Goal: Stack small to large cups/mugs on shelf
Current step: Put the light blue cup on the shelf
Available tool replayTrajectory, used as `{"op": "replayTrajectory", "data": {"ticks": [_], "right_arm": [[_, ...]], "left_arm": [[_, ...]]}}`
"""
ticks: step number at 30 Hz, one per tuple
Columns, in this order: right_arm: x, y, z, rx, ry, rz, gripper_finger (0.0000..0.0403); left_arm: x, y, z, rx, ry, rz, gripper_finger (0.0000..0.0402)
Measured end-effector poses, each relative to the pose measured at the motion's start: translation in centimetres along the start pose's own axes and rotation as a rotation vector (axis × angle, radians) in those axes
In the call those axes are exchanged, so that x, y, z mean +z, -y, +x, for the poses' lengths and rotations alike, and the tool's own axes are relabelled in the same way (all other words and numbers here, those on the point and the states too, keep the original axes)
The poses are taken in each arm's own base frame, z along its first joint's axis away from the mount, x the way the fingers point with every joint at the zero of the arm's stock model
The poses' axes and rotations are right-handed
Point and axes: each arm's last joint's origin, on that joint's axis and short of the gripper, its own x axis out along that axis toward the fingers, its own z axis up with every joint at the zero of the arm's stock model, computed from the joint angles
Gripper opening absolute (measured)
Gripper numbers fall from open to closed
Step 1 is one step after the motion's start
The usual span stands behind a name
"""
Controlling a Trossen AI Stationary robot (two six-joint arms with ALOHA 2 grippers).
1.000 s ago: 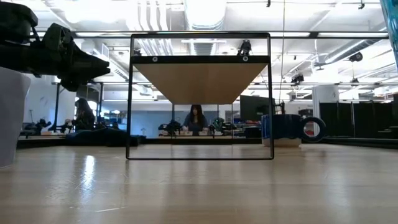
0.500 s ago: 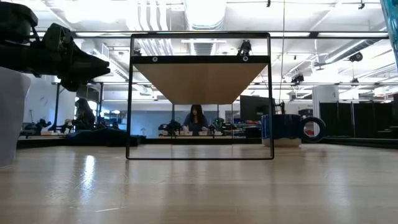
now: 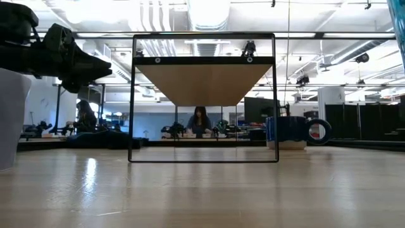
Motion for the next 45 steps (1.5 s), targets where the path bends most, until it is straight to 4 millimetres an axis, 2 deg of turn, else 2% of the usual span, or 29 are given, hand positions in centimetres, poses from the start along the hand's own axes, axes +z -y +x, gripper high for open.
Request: {"op": "replayTrajectory", "data": {"ticks": [5, 15, 21, 24, 29, 37, 45], "right_arm": [[0.1, -0.2, 0.5, -0.008, -0.003, -0.001, 0.0228], [0.2, -0.1, 0.1, -0.009, 0.025, -0.022, 0.0228], [0.6, -0.5, -2.8, 0.048, 0.126, -0.102, 0.0228], [0.6, -0.4, -3.2, 0.036, 0.141, -0.13, 0.0228], [0.5, 0.1, -2.1, 0.01, 0.067, -0.125, 0.0229], [1.2, 0.6, 0.2, -0.02, 0.056, -0.096, 0.0228], [0.7, 1.0, 2.4, -0.046, 0.034, -0.061, 0.0228]], "left_arm": [[0.0, 0.0, 0.0, -0.001, 0.001, 0.0, 0.013], [0.0, 0.0, 0.0, 0.0, 0.0, 0.0, 0.013], [0.0, 0.0, 0.0, 0.0, 0.0, 0.0, 0.013], [0.0, 0.0, 0.0, 0.0, 0.0, 0.0, 0.013], [0.0, 0.0, 0.0, 0.0, 0.0, 0.0, 0.013], [0.0, 0.0, 0.0, 0.0, 0.0, 0.0, 0.013], [0.0, 0.0, 0.0, 0.0, 0.0, 0.0, 0.013]]}}
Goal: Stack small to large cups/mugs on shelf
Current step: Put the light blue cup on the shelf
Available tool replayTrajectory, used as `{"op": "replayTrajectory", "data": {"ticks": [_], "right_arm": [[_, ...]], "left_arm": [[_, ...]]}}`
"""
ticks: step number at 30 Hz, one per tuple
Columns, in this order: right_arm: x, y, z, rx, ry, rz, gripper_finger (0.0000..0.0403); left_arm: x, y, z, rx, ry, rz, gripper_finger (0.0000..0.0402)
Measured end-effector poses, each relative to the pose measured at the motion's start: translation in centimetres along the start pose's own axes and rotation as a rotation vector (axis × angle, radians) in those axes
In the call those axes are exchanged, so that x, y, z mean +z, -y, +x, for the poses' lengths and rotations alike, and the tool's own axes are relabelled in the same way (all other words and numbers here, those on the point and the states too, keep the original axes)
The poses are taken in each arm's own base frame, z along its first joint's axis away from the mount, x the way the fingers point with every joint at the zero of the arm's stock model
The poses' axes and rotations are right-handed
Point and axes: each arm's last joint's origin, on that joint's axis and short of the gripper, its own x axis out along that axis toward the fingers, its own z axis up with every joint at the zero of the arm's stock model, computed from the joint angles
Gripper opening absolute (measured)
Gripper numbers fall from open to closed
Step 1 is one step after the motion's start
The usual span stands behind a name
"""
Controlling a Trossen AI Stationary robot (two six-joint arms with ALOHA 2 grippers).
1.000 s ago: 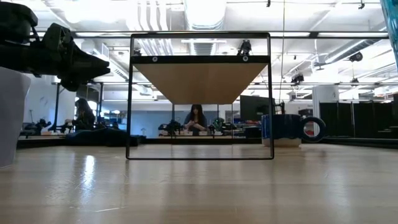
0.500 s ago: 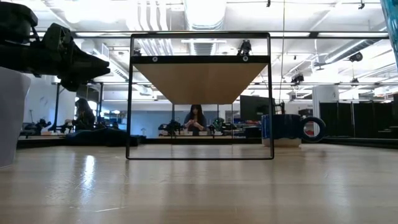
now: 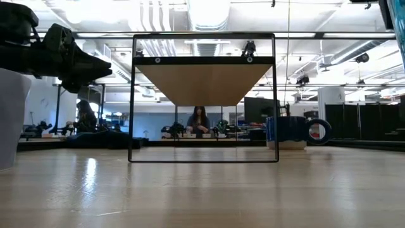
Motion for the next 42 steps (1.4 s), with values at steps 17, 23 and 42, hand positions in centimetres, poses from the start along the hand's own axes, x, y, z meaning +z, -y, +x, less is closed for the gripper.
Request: {"op": "replayTrajectory", "data": {"ticks": [17, 23, 42], "right_arm": [[-0.5, 0.8, 1.6, -0.054, -0.027, 0.129, 0.0212], [-0.3, 0.5, 1.3, -0.036, -0.017, 0.091, 0.0159], [1.3, 0.2, -1.3, 0.04, -0.001, -0.101, 0.001]], "left_arm": [[0.0, 0.0, 0.0, 0.0, 0.0, 0.0, 0.013], [0.0, 0.0, 0.0, 0.0, 0.0, 0.0, 0.013], [0.0, 0.0, 0.0, 0.0, 0.0, 0.0, 0.013]]}}
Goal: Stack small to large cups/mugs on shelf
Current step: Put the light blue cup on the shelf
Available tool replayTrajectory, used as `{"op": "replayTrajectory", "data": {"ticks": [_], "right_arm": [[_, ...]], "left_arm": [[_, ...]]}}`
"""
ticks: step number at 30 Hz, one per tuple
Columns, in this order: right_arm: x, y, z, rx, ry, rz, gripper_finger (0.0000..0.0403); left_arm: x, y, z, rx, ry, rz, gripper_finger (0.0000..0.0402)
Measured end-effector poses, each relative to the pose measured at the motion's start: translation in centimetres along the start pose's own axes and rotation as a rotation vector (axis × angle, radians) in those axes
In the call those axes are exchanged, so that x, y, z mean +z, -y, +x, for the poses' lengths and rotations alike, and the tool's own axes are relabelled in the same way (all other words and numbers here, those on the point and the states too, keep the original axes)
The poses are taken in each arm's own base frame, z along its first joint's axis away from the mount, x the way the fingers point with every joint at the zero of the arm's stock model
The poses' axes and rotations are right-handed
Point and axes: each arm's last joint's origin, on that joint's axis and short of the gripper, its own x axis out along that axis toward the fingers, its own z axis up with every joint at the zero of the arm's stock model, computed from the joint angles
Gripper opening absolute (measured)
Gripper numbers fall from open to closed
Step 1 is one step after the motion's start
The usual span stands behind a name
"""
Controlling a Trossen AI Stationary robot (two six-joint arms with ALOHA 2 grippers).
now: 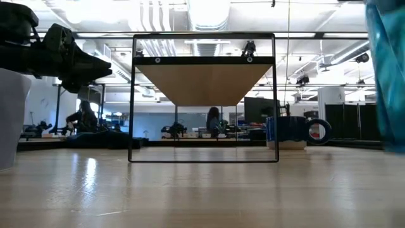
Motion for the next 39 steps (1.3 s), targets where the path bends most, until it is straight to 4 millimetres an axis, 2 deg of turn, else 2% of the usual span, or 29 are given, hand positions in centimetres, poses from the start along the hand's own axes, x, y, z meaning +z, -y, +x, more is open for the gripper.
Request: {"op": "replayTrajectory", "data": {"ticks": [5, 13, 19, 31, 39], "right_arm": [[1.5, 0.8, -3.6, 0.011, 0.009, -0.021, 0.001], [3.5, 3.3, -9.7, 0.029, 0.045, -0.019, 0.0009], [5.3, 5.5, -12.7, 0.018, 0.16, -0.052, 0.0009], [9.8, 12.6, -15.9, -0.209, 0.406, -0.038, 0.0009], [13.2, 18.4, -15.8, -0.276, 0.4, 0.092, 0.0009]], "left_arm": [[0.0, 0.0, 0.0, 0.0, 0.0, 0.0, 0.013], [0.0, 0.0, 0.0, 0.0, 0.0, 0.0, 0.013], [0.0, 0.0, 0.0, 0.0, 0.0, 0.0, 0.013], [0.0, 0.0, 0.0, 0.0, 0.0, 0.0, 0.013], [0.0, 0.0, 0.0, 0.0, 0.0, 0.0, 0.013]]}}
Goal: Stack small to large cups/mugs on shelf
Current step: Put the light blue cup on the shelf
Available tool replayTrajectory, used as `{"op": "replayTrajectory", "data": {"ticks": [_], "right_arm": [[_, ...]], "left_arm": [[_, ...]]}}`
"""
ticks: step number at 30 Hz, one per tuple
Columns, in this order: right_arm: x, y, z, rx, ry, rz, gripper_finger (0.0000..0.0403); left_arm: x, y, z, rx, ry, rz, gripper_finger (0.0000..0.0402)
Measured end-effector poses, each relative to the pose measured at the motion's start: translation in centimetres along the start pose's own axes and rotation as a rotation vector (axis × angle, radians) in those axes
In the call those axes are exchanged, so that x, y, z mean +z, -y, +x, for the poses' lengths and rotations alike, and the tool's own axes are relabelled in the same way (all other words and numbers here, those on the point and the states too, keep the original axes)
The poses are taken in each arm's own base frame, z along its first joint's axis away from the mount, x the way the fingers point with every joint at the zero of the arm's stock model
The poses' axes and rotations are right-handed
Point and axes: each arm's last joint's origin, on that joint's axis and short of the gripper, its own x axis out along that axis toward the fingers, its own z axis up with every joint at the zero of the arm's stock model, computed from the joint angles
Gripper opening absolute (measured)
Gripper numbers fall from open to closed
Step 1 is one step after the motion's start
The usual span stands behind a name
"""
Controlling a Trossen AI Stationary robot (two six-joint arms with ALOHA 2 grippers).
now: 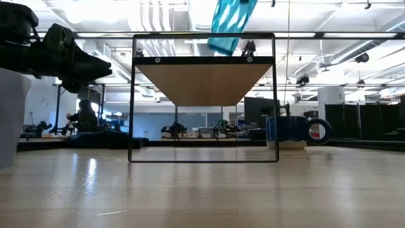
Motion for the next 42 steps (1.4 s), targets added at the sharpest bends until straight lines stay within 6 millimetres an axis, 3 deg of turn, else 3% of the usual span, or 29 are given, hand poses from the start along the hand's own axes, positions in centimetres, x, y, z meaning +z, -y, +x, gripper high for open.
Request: {"op": "replayTrajectory", "data": {"ticks": [5, 13, 18, 25, 37, 42], "right_arm": [[1.9, 2.1, 3.1, 0.018, -0.059, 0.038, 0.0011], [3.1, 5.9, 7.1, 0.003, -0.122, 0.093, 0.0012], [4.2, 7.8, 7.1, 0.0, -0.008, 0.139, 0.0012], [4.1, 9.9, 7.6, -0.01, -0.03, 0.195, 0.0012], [4.4, 10.0, 7.7, 0.017, -0.011, 0.222, 0.0013], [4.2, 10.1, 7.7, 0.013, -0.027, 0.24, 0.0013]], "left_arm": [[0.0, 0.0, 0.0, 0.0, -0.002, 0.0, 0.013], [0.0, 0.0, 0.0, 0.0, -0.002, 0.0, 0.013], [0.0, 0.0, 0.0, 0.0, -0.003, 0.0, 0.013], [0.0, 0.0, 0.0, 0.0, -0.004, 0.0, 0.013], [0.0, 0.0, 0.0, 0.0, -0.004, 0.0, 0.013], [0.1, 0.0, 0.0, 0.008, 0.006, 0.075, 0.013]]}}
